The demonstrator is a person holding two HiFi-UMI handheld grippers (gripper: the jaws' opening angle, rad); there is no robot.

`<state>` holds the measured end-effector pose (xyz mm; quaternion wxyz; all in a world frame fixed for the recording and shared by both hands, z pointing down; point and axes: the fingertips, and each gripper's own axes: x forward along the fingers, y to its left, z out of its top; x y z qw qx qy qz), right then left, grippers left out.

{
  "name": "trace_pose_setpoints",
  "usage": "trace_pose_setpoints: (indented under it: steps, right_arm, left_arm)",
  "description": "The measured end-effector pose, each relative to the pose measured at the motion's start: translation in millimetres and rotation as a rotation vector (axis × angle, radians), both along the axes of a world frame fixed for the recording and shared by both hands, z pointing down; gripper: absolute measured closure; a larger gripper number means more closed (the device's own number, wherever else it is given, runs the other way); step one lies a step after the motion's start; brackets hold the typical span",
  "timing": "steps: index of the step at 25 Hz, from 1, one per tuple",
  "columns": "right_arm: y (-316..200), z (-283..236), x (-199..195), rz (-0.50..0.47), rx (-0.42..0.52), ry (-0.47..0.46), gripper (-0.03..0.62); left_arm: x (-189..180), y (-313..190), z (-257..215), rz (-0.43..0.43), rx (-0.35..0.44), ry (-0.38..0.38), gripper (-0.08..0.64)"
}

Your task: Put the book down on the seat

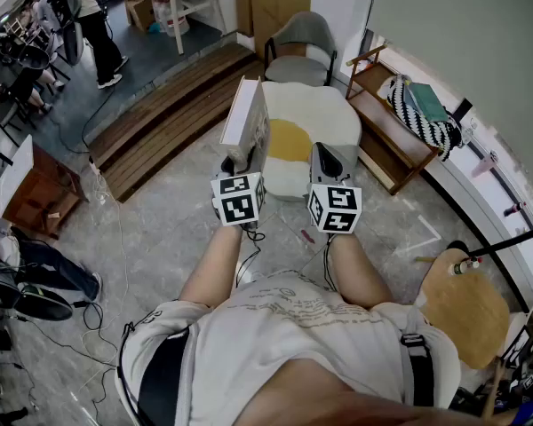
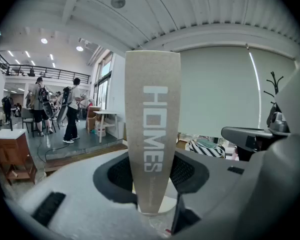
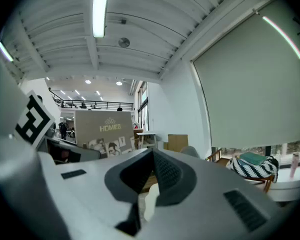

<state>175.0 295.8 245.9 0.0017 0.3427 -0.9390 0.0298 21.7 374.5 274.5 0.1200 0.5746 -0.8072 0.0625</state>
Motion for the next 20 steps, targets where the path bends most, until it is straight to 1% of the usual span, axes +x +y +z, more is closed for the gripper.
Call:
trace_pose_setpoints:
  steps: [4,9,15,20]
  right_arm:
    - [-5.6,3.5,6.9,0.006,-0.018,-0.007,0.566]
    - [-3.4,4.6,4.2,0.017,-0.027,-0.001,0.566]
    - [0.5,7.4,-10.6,0.010,-0.040,0.003,0.565]
    - [7.9,3.0,-27.7,0.000,-0.030,0.010,0.565]
  left_arm:
    - [7.4,-3.8,2.6,0.013,0.000,0.011,0.374]
    - [7.4,-2.3,0.0,0.035,0.001,0.007,0.374]
    - [-0.6,0.5,1.2,0.050,0.004,0.019,0.374]
    - [-14.5,8.9,3.1,0.052,0.002,0.030,0.374]
